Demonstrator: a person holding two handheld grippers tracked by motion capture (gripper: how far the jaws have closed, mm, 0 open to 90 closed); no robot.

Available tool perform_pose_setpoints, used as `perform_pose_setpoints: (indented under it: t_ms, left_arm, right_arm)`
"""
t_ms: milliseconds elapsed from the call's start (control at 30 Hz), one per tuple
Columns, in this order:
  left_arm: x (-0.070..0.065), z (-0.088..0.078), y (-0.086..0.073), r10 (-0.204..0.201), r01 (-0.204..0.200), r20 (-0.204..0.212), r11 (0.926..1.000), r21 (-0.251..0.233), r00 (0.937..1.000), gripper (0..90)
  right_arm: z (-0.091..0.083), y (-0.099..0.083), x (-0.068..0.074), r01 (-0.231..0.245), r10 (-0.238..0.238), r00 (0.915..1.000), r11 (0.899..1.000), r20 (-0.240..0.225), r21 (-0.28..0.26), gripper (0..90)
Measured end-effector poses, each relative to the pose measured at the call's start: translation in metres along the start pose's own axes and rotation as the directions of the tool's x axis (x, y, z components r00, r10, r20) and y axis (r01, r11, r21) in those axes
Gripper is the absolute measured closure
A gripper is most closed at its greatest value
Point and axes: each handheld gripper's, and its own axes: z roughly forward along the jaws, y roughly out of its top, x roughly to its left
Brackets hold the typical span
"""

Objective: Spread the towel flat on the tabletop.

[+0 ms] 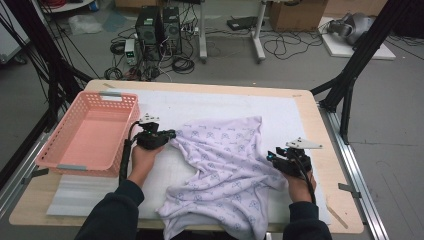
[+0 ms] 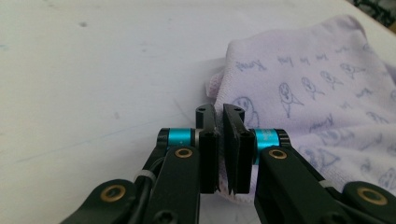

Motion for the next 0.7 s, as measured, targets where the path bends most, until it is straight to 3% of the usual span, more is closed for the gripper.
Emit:
perform_pose_setpoints:
  t_ms: [133,200,267,367,433,700]
  left_arm:
    - [0.011,-0.01,-0.001,-0.075,0.071,-0.049,0.9951,-0.068,0.996,84.7]
    - [0.014,-0.012,-0.002,-0.096,0.092,-0.049,0.9931,-0.073,0.9942,84.5]
    - [0.014,-0.011,-0.003,-0.089,0.086,-0.042,0.9945,-0.059,0.9952,83.5]
    - [0.014,-0.011,-0.005,-0.09,0.088,-0.027,0.9946,-0.054,0.9956,79.4]
    - [0.015,-0.011,-0.007,-0.086,0.086,-0.023,0.9956,-0.039,0.996,76.9]
    - [0.014,-0.01,-0.01,-0.089,0.088,-0.023,0.9956,-0.032,0.9958,76.1]
  right_arm:
    - [0.013,0.0,0.013,0.021,-0.018,0.9959,0.999,-0.088,0.038,49.9]
    - [0.021,0.0,0.023,0.037,-0.029,0.9917,0.997,-0.125,0.063,48.2]
    - [0.029,0.0,0.032,0.068,-0.053,0.9872,0.993,-0.15,0.095,47.9]
    - [0.035,0.0,0.038,0.097,-0.08,0.9851,0.989,-0.153,0.108,51.0]
    - [0.035,-0.001,0.036,0.079,-0.06,0.9852,0.99,-0.161,0.114,51.6]
    - [0.034,0.0,0.037,0.087,-0.068,0.9853,0.99,-0.156,0.115,52.2]
